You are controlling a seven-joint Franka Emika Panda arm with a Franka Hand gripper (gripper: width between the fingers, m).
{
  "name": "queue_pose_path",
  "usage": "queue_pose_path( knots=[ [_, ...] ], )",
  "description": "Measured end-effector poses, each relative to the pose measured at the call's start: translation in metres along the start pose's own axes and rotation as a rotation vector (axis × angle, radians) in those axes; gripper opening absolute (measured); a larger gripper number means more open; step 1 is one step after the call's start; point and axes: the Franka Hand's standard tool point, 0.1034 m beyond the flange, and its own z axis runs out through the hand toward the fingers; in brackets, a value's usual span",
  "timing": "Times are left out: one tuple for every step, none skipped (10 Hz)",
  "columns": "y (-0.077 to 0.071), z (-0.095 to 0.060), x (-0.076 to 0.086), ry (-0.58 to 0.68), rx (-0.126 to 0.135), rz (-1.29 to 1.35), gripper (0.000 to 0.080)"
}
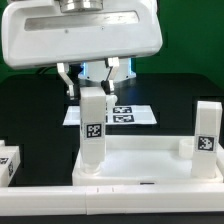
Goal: Assemble desk
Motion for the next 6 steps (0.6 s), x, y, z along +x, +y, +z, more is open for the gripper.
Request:
queue_pose_path(
  knots=[
    [0.001, 0.001, -0.002, -0.002, -0.004, 0.002, 0.029],
    [0.004, 0.002, -0.006, -0.006, -0.007, 0.006, 0.029],
    [0.006, 0.004, -0.011, -0.008, -0.015, 0.008, 0.029],
    [0.007, 0.009, -0.017, -0.009, -0.031, 0.005, 0.029],
    [0.009, 0.009, -0.017, 0.005, -0.052, -0.003, 0.029],
    [0.008, 0.01, -0.018, 0.013, -0.064, -0.004, 0.029]
  ],
)
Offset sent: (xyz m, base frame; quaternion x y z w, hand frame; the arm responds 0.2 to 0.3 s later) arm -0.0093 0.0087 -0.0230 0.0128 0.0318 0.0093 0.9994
